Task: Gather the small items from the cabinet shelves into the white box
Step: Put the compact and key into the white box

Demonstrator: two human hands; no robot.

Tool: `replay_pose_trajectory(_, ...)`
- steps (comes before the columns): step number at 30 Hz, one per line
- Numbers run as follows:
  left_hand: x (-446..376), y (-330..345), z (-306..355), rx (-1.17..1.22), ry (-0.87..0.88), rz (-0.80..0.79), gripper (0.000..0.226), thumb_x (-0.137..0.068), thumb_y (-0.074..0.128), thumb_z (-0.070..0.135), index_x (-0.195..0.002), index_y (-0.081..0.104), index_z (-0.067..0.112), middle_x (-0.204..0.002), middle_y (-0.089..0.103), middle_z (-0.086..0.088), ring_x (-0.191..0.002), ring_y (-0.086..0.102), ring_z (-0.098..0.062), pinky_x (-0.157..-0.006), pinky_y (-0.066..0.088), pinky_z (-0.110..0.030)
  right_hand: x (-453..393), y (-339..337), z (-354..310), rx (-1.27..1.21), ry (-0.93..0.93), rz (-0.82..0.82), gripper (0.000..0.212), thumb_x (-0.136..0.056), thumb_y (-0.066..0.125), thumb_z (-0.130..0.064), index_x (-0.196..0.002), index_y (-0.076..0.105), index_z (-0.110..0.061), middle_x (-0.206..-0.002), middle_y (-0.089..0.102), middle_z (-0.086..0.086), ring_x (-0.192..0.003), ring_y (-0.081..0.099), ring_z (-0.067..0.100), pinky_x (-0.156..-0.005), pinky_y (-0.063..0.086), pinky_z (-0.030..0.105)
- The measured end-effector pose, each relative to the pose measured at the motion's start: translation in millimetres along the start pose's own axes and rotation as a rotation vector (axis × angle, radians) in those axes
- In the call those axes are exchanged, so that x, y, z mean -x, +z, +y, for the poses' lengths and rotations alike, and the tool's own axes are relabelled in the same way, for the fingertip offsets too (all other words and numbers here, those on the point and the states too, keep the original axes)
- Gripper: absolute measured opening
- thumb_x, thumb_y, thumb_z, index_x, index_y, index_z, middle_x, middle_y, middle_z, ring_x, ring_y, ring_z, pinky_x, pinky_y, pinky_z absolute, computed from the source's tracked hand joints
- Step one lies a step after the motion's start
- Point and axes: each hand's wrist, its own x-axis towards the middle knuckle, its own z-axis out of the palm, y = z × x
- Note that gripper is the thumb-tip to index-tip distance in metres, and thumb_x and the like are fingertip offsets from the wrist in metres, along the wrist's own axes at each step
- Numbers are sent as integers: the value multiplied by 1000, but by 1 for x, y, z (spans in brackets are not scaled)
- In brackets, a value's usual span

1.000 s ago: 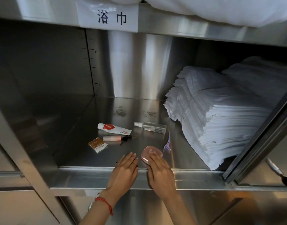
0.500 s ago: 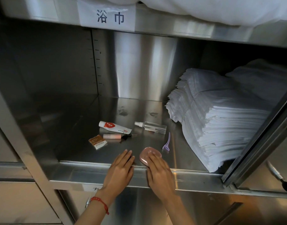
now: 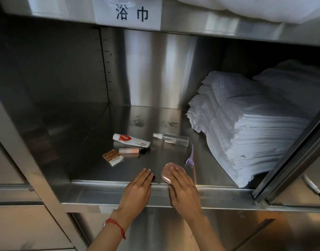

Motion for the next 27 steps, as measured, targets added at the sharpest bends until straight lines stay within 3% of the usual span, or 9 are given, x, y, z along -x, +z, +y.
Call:
replay_pose_trajectory(4, 3, -1, -2, 23, 30, -57, 69, -25, 98, 18, -90, 77, 10, -97, 74, -3, -89, 71, -14, -74, 55, -24, 2, 0, -3, 6, -16, 20, 57, -52, 86, 2, -107, 71, -3, -111, 69, 9, -104, 66, 24, -85, 53, 42)
replay_pose_trajectory(8, 5, -1, -3, 73, 58, -74, 66, -24, 98, 14, -86, 78, 10, -92, 74, -2, -83, 72, -12, -71, 55, -22, 3, 0, -3, 8, -31, 38, 54, -52, 85, 2, -105, 72, -4, -110, 70, 8, -103, 66, 23, -85, 54, 36)
replay_pose_trajectory(12, 6, -4, -1, 93, 77, -70, 64, -23, 98, 15, -84, 78, 10, -89, 75, -2, -80, 72, -12, -69, 55, -22, 4, 3, -3, 42, -64, 105, 38, -66, 67, -4, -103, 73, -4, -109, 70, 8, -101, 67, 23, -93, 43, 31)
replay_pose_trajectory(14, 6, -6, 0, 92, 83, -64, 63, -22, 98, 16, -81, 78, 10, -88, 75, -2, -79, 72, -12, -69, 55, -21, 4, 4, -4, 58, -77, 111, 35, -72, 57, -8, -103, 73, -5, -110, 70, 7, -102, 67, 23, -93, 45, 32)
replay_pose_trajectory(19, 6, -9, 2, 76, 108, -68, 64, -19, 98, 17, -79, 78, 9, -86, 75, -3, -76, 72, -12, -64, 56, -21, 4, 2, -5, 47, -88, 129, 40, -61, 64, -4, -101, 73, -5, -108, 71, 7, -100, 67, 22, -86, 52, 33)
replay_pose_trajectory(23, 5, -12, 1, 70, 120, -62, 65, -18, 98, 16, -80, 78, 9, -87, 75, -5, -75, 72, -13, -63, 56, -21, 3, 1, -8, 56, -80, 150, 38, -75, 47, -7, -102, 73, -4, -107, 71, 7, -99, 68, 21, -84, 54, 35)
replay_pose_trajectory(27, 5, -15, 0, 65, 141, -50, 69, -15, 97, 13, -81, 78, 7, -88, 75, -7, -76, 72, -14, -62, 57, -22, 3, 0, -10, 66, -76, 186, 38, -74, 46, -4, -101, 73, -3, -105, 71, 8, -97, 68, 21, -87, 52, 34)
